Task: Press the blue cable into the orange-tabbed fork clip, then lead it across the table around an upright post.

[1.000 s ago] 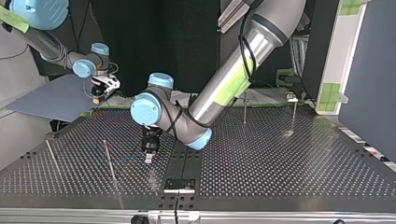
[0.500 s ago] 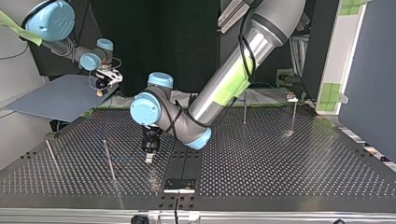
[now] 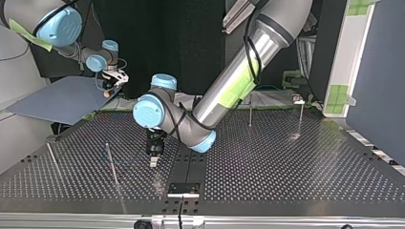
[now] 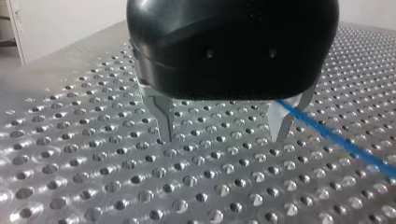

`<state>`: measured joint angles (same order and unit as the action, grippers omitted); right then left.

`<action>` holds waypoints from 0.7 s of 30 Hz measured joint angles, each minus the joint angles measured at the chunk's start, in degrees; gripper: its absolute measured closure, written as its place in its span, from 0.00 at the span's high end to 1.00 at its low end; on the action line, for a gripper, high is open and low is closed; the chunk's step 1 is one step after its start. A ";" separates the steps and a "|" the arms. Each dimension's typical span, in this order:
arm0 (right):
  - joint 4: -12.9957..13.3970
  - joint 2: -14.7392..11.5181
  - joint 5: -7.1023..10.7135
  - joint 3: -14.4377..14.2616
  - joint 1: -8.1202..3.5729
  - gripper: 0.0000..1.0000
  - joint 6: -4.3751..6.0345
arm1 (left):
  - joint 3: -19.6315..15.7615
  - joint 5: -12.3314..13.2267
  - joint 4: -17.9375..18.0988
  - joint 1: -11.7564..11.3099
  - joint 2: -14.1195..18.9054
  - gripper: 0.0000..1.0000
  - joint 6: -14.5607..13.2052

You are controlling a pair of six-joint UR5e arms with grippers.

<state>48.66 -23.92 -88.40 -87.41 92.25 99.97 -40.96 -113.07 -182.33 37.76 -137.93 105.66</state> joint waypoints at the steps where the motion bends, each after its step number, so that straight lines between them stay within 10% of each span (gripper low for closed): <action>1: 0.05 -0.01 0.36 0.09 0.00 0.00 -0.01 | 0.00 -0.45 -0.02 0.00 0.00 1.00 0.05; 21: -1.24 0.04 1.80 0.59 0.22 0.00 -0.03 | 0.01 -6.94 -3.87 0.24 0.08 1.00 9.14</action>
<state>47.42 -23.88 -86.61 -86.82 92.47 99.94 -40.96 -120.01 -186.19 38.01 -137.86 114.80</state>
